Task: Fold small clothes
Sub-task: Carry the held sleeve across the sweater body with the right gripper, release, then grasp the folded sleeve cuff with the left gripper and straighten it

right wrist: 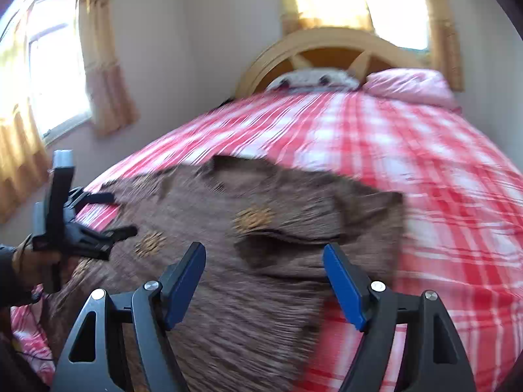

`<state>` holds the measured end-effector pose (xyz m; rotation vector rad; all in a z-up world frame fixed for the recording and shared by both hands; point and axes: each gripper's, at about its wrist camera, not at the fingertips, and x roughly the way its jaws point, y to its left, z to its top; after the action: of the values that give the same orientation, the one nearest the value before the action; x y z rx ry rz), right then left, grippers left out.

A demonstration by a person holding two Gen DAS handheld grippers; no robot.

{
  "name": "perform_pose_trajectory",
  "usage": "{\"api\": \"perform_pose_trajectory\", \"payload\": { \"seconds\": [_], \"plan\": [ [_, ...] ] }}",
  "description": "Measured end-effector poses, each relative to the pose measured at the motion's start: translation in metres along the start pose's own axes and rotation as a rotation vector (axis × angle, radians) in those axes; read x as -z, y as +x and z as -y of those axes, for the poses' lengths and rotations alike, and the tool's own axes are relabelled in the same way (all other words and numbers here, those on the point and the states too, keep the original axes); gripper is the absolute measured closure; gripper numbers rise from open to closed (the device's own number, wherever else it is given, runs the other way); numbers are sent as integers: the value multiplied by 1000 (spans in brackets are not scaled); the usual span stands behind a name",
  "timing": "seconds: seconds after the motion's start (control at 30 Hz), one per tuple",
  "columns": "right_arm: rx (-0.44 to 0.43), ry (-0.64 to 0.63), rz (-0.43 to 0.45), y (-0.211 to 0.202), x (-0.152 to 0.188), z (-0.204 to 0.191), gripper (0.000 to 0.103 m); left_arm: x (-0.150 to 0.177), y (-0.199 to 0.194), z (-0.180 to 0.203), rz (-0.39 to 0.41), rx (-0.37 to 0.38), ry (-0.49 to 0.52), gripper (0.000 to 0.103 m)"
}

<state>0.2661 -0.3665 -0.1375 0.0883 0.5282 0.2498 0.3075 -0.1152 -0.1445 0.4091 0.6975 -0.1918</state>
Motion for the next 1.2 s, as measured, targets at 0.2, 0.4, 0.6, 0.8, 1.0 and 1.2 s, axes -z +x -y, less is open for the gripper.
{"api": "perform_pose_trajectory", "payload": {
  "seconds": [0.2,0.4,0.6,0.8,1.0,1.2],
  "plan": [
    [51,219,66,-13,10,47,28,-52,1,78,56,73,155,11],
    [44,292,101,-24,16,69,28,-86,36,112,-13,131,175,33],
    [42,359,91,-21,22,85,28,-88,70,123,-99,182,176,34],
    [36,361,56,-14,22,86,27,-98,84,111,-135,258,65,72],
    [33,374,30,-8,23,90,27,-85,105,61,-192,474,-317,91],
    [42,384,-3,-1,26,92,27,-72,108,29,-196,571,-513,98]
  ]
}}
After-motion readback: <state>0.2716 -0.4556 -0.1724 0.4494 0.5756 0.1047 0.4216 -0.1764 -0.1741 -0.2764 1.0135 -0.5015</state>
